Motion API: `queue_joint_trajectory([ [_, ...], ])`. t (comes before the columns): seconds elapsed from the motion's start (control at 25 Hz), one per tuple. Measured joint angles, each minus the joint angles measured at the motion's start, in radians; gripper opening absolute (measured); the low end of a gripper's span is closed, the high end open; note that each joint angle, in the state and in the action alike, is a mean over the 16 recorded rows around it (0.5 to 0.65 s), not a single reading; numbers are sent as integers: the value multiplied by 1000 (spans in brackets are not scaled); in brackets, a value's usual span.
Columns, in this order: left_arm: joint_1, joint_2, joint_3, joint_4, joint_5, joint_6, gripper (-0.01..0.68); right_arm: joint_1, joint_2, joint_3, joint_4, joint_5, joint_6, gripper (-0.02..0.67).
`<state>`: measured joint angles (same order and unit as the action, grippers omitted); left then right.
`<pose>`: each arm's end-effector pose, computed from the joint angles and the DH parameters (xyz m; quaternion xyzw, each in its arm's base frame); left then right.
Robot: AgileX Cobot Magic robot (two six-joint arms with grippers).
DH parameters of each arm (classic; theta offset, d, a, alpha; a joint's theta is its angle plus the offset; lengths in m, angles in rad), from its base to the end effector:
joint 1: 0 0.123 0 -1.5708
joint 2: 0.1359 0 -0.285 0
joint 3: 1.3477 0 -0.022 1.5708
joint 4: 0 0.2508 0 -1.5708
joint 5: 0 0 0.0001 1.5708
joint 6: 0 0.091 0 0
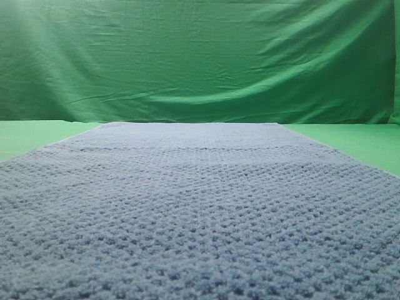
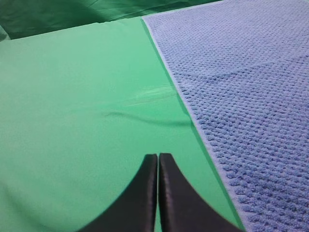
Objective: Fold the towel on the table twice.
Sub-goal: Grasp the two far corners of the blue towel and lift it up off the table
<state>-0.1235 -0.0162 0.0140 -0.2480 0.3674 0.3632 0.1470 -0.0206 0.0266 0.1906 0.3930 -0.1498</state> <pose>0.0509 -0.0144 0.1773 0.1274 0.7845 -0.0328 0.6060 0.0501 0.0141 0.1707 -0.0699 0.8031 0.0804 0.5862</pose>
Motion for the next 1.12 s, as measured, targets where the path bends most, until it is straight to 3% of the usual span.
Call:
queue_joint_trajectory([
  [0.88, 0, 0, 0, -2, -6, 0, 0, 0, 0, 0, 0, -3, 0, 0],
  [1.12, 0, 0, 0, -34, -99, 0, 0, 0, 0, 0, 4, -56, 0, 0],
])
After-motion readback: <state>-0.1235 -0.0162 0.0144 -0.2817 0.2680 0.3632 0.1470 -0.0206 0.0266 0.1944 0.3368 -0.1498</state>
